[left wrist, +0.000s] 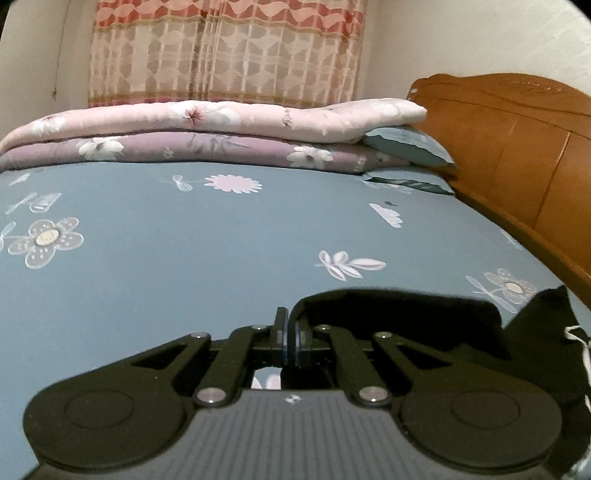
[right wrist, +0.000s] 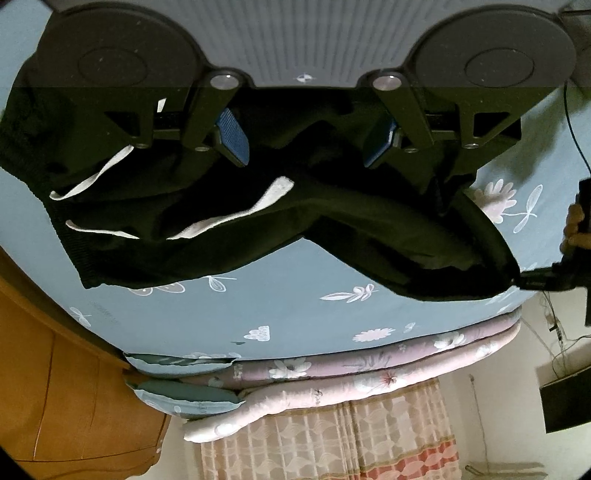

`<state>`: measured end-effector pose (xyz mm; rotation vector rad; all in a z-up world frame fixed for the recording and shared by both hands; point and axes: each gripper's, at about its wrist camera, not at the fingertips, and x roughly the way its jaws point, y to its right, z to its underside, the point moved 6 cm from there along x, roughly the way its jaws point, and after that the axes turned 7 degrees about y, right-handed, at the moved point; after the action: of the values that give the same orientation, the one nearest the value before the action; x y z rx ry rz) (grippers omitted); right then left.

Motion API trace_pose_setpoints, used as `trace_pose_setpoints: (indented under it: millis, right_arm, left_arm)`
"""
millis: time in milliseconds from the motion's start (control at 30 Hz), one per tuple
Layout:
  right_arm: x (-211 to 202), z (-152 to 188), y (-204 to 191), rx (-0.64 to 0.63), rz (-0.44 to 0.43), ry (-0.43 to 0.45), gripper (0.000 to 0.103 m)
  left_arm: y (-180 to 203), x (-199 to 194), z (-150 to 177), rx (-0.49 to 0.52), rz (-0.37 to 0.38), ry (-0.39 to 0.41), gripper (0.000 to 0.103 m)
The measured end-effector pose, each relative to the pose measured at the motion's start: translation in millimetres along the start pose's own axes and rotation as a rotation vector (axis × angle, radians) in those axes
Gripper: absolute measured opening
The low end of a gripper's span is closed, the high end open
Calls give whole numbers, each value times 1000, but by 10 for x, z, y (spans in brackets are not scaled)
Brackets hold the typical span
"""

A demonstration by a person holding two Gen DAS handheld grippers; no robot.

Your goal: Fold clothes

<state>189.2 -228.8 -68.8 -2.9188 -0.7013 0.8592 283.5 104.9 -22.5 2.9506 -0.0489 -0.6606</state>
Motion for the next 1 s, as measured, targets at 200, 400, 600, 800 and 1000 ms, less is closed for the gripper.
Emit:
trace_pose_setpoints:
  millis: [200, 400, 600, 800, 1000]
  right_arm:
    - [6, -51, 54, -2, 2, 20, 73]
    - [13, -95, 150, 17, 3, 54, 73]
    - [47, -119, 307, 35, 9, 87, 73]
    - [110, -192, 496, 48, 23, 128, 73]
    - [227, -200, 655, 73, 47, 138, 73]
  left_arm:
    - [-70, 259, -224, 11, -36, -12, 1]
    - [-66, 543, -485, 50, -80, -24, 1]
    - [35, 937, -805, 76, -108, -29, 1]
    - [205, 1377, -1051, 127, -142, -45, 1]
    - [375, 1830, -1224, 186, -179, -65, 2]
